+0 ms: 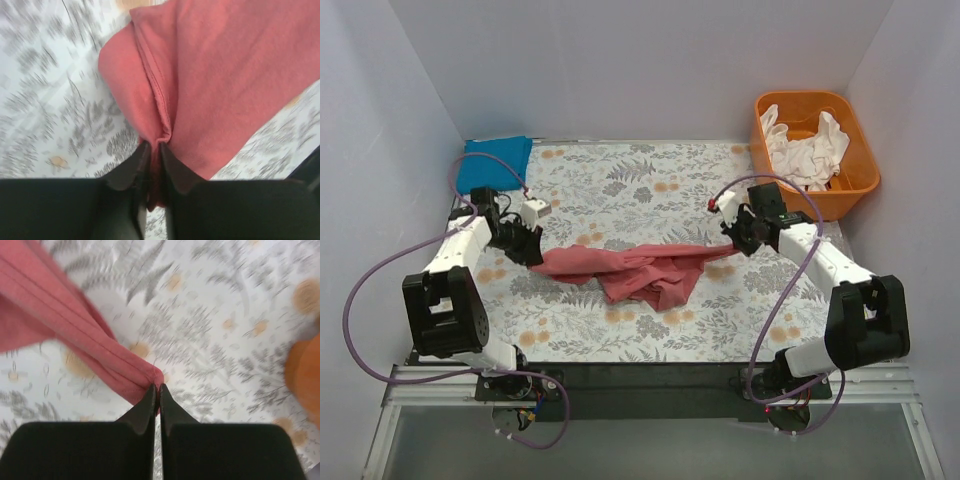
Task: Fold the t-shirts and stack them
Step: Flatten the tshirt out
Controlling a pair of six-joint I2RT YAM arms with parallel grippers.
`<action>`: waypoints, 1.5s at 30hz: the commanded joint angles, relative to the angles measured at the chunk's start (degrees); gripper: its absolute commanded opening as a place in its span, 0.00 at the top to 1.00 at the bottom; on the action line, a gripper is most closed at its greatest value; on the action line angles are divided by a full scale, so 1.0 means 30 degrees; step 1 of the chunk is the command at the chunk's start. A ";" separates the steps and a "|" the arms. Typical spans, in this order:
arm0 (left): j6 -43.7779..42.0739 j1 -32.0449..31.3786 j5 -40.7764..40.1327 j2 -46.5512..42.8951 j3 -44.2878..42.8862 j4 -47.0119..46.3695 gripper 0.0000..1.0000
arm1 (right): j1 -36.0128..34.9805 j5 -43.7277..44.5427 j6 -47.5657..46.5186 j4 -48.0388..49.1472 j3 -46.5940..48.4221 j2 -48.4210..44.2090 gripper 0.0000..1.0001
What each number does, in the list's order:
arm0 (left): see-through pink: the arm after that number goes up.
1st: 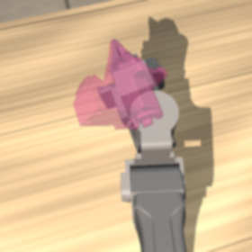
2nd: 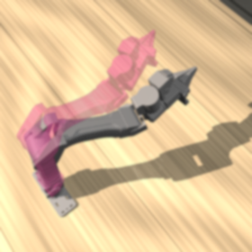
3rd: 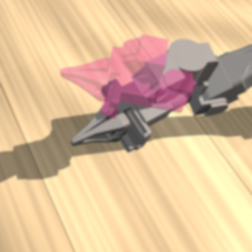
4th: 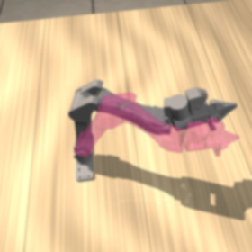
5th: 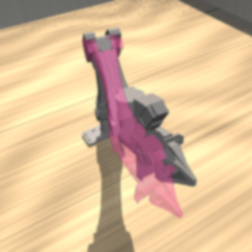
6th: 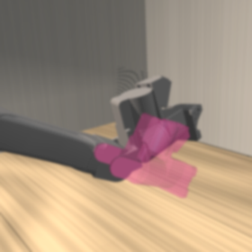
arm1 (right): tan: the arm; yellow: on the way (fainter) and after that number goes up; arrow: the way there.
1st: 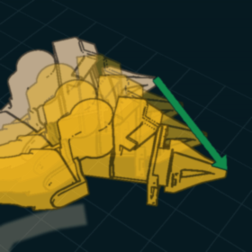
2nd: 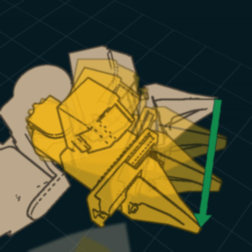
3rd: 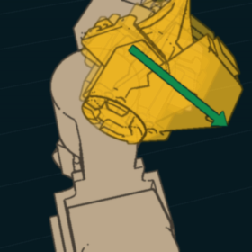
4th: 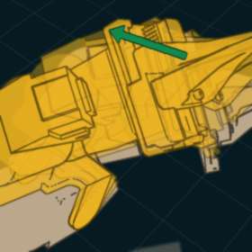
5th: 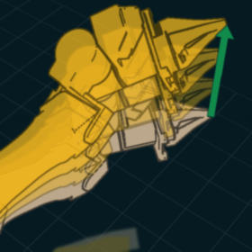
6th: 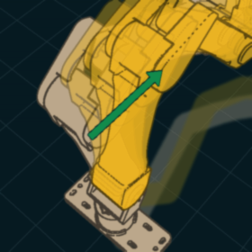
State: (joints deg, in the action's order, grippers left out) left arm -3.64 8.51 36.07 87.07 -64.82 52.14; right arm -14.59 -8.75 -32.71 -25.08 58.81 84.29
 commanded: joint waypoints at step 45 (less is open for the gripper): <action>0.8747 -0.0406 0.3209 0.6048 -0.8125 -0.1503 1.00 | 0.0730 -0.1359 -0.3893 -0.3945 0.1309 -0.0676 0.99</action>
State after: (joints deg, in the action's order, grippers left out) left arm 26.76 5.63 45.19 110.45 -81.97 47.57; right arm -13.52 -10.98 -44.82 -37.60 57.30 81.56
